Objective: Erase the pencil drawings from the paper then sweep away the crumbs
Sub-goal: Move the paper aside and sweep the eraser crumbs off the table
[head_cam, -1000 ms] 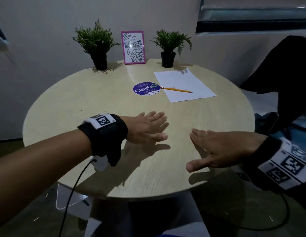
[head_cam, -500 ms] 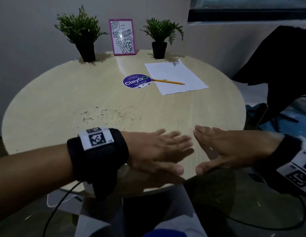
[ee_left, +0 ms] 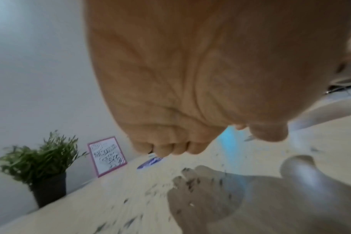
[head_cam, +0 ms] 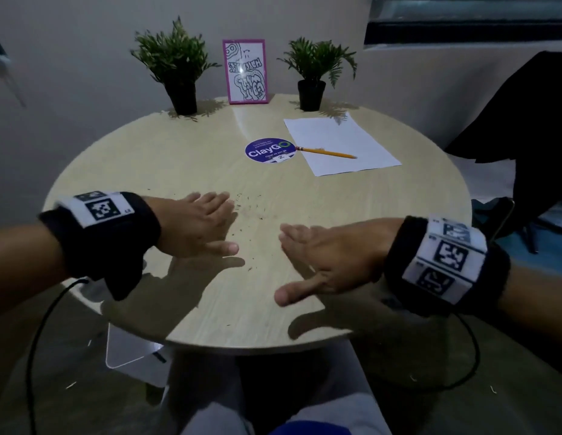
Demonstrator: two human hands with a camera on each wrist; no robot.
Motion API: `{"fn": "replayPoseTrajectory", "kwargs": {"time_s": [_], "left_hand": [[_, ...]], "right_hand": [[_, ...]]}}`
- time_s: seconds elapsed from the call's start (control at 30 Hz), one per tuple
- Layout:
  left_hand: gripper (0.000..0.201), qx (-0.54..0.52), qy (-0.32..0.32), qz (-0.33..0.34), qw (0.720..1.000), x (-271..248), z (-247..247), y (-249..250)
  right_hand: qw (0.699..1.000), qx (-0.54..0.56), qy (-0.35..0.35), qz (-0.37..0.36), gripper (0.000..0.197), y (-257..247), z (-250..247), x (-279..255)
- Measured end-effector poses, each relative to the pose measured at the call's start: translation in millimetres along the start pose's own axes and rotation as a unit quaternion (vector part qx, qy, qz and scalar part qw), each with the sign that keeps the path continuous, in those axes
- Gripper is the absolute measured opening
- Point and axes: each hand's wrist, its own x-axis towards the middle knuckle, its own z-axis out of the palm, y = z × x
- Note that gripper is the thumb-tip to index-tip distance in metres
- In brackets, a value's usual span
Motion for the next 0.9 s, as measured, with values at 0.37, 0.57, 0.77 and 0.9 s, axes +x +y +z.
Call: {"fn": "replayPoseTrajectory", "kwargs": {"time_s": [0.37, 0.57, 0.77, 0.9], "left_hand": [[0.084, -0.082, 0.009, 0.217, 0.973, -20, 21, 42], [0.121, -0.023, -0.008, 0.019, 1.0, 2, 13, -23], [0.092, -0.022, 0.123, 0.205, 0.971, 1, -14, 45], [0.089, -0.041, 0.095, 0.331, 0.938, -7, -12, 106]], "right_hand": [[0.988, -0.062, -0.071, 0.119, 0.143, 37, -9, 44], [0.999, 0.009, -0.012, 0.043, 0.129, 20, -31, 28], [0.982, -0.055, -0.062, 0.172, 0.131, 75, -21, -16], [0.985, -0.059, -0.074, 0.142, 0.139, 64, 14, -30]]}}
